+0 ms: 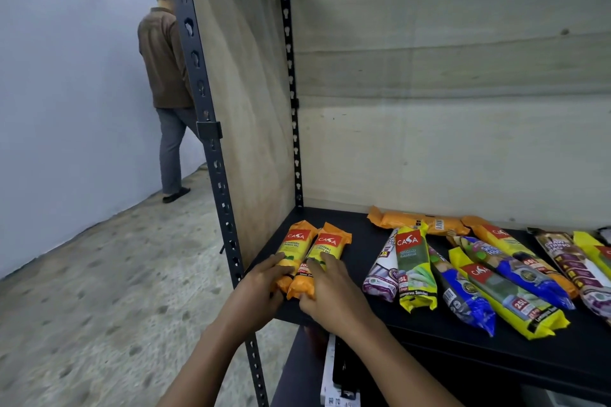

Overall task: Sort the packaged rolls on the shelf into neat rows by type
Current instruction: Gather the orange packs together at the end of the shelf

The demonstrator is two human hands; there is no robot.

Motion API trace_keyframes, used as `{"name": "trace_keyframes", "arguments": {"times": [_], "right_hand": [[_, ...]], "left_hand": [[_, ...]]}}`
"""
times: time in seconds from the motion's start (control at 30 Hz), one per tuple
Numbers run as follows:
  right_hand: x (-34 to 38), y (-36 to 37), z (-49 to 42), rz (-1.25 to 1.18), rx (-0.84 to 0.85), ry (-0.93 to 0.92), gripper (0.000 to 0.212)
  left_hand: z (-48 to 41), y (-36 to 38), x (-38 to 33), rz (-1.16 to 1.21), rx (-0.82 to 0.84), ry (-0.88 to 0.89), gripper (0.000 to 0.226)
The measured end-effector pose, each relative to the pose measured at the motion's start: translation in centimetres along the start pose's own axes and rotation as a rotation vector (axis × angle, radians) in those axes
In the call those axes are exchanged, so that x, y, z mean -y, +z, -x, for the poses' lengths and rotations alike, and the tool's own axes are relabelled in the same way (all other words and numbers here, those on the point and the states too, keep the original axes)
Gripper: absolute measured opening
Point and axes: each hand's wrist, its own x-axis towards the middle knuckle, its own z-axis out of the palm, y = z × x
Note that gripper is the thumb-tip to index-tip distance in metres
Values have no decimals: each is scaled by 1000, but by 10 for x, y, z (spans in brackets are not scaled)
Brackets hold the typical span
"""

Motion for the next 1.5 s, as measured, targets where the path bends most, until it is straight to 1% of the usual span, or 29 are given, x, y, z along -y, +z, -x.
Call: {"name": "trace_keyframes", "arguments": {"times": [0.13,0.23,0.3,0.4,0.5,0.57,0.67,0.77,0.93,1.07,1.13,1.23,1.33,1.5], "right_hand": [[-6,-5,-3,11,35,-5,73],[-11,-11,-5,-71,87,8,76],[-14,-15,-6,-150,75,11,70],[-22,-28,-5,-209,-48,-5,54],[-35,-50,0,-131,-195,-22,40],[-49,-70,4,-112,-295,-12,32],[-76,-105,11,-93,-414,25,26],[-112,-135,22,-42,-452,64,26],[-184,-164,40,50,-426,240,26],[-234,-171,50,112,-353,404,31],[-254,-172,53,149,-288,486,36],[-277,-174,54,197,-209,591,43],[-291,-175,50,174,-188,622,42],[-303,-173,39,229,-45,638,43]], "left_hand": [[1,-1,-2,62,49,-14,55],[3,-2,-6,107,45,-36,53],[3,-2,-13,100,12,-29,53],[-6,-2,-34,125,-32,47,56],[-26,0,-58,186,-63,92,53],[-44,6,-74,173,-67,123,48],[-76,20,-95,153,-47,163,40],[-106,39,-116,126,-6,220,36],[-157,64,-146,103,68,276,31],[-211,81,-155,39,173,284,31],[-232,91,-160,0,221,277,31],[-259,107,-166,-49,302,236,35],[-279,122,-168,-123,355,235,40],[-295,138,-167,-174,413,242,45]]}}
